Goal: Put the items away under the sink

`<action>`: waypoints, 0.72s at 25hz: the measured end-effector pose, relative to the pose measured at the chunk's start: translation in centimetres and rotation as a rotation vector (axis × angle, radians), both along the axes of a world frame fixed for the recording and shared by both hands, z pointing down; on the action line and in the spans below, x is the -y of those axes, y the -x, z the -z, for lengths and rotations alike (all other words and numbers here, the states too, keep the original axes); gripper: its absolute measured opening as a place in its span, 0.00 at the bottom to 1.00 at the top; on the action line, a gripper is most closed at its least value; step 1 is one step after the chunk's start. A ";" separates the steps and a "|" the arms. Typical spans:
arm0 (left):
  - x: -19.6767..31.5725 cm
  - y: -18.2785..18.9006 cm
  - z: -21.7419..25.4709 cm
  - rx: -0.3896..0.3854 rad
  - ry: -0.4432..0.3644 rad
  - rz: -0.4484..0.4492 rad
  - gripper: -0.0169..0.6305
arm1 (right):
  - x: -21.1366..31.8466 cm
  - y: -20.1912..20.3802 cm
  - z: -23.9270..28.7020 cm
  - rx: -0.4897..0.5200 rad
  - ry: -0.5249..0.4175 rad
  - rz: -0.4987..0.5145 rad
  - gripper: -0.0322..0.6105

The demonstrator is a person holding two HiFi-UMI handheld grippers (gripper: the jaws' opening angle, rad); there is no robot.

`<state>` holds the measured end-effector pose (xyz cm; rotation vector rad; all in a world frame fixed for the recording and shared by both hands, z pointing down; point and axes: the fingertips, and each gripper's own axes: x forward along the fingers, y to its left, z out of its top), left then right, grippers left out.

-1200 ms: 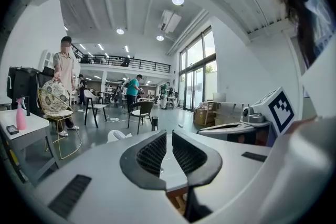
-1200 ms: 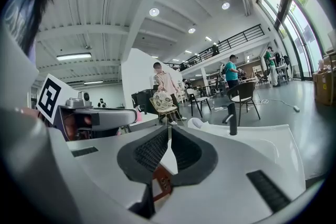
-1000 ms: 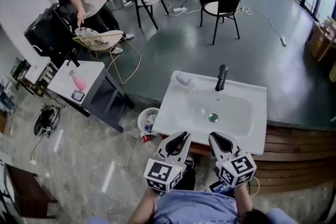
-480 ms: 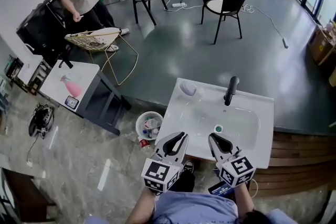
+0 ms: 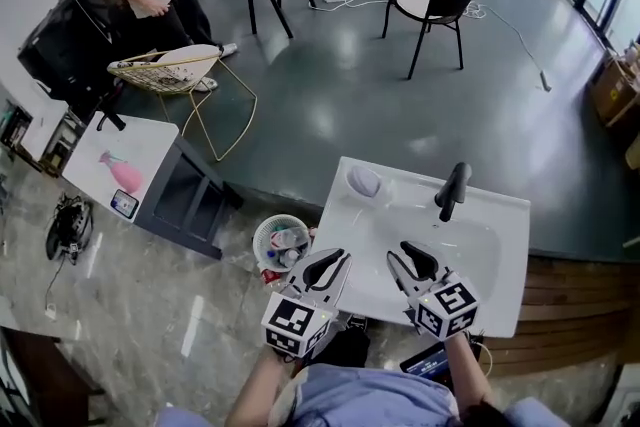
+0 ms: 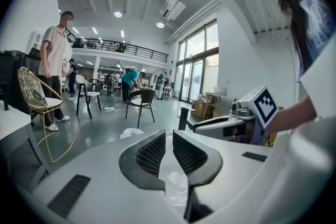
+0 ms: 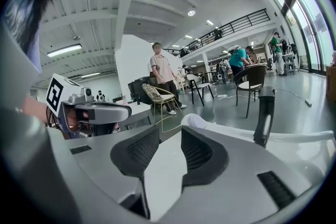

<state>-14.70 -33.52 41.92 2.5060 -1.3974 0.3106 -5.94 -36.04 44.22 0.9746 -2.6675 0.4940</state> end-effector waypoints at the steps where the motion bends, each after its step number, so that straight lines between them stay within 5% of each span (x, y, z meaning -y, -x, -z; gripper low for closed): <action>1: 0.7 0.4 -0.5 -0.005 0.006 0.001 0.09 | 0.7 0.4 -0.4 -0.013 -0.003 0.009 0.25; 18: 11.9 4.1 -7.3 0.059 0.059 -0.087 0.24 | 11.8 2.7 -9.3 -0.143 0.086 -0.014 0.45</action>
